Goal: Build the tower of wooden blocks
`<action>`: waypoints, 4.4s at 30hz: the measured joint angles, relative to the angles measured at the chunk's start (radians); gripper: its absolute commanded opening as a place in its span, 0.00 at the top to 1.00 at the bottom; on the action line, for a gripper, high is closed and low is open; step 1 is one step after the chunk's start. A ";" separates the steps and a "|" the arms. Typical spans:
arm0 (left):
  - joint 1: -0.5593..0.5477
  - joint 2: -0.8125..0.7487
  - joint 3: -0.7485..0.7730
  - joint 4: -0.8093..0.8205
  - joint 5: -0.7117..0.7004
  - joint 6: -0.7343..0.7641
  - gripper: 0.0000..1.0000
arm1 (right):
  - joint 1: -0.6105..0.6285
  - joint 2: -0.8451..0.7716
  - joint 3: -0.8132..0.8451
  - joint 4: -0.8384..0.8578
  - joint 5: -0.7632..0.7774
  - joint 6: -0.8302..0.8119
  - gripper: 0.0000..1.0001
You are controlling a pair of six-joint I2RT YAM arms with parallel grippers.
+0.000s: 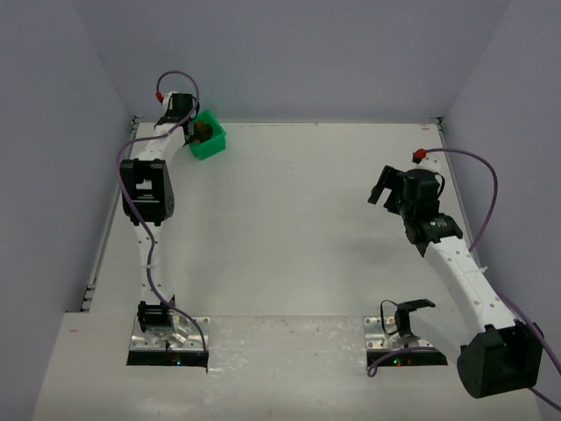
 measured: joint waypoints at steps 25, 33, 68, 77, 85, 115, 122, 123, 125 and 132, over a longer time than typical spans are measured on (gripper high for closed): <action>-0.591 -0.831 -0.790 0.327 -0.354 0.256 1.00 | 0.000 -0.315 -0.249 -0.013 -0.120 0.030 0.06; -0.884 -0.779 -0.884 0.173 -0.750 0.201 1.00 | 0.000 -0.349 -0.275 -0.023 -0.122 0.038 0.06; -1.016 -0.203 -0.398 -0.831 -1.114 0.062 1.00 | 0.000 -0.326 -0.275 -0.023 -0.075 0.046 0.05; -0.996 -0.116 -0.405 -0.798 -1.103 0.259 1.00 | 0.000 -0.323 -0.275 -0.024 -0.076 0.050 0.05; -0.994 -0.140 -0.442 -0.711 -1.106 0.424 1.00 | 0.000 -0.303 -0.275 -0.026 -0.077 0.053 0.05; -0.997 -0.380 -0.755 0.062 -0.975 1.295 1.00 | 0.000 -0.315 -0.275 -0.040 -0.080 0.053 0.05; -0.994 -0.419 -0.803 0.132 -0.960 1.353 1.00 | 0.000 -0.315 -0.275 -0.042 -0.080 0.053 0.05; -0.994 -0.438 -0.820 0.146 -0.958 1.369 1.00 | 0.000 -0.316 -0.275 -0.042 -0.080 0.053 0.05; -0.990 -0.479 -0.838 0.158 -0.936 1.385 1.00 | 0.000 -0.316 -0.275 -0.043 -0.079 0.053 0.05; -0.891 -0.714 -0.839 0.126 -0.647 1.324 1.00 | 0.000 -0.321 -0.275 -0.043 -0.078 0.053 0.05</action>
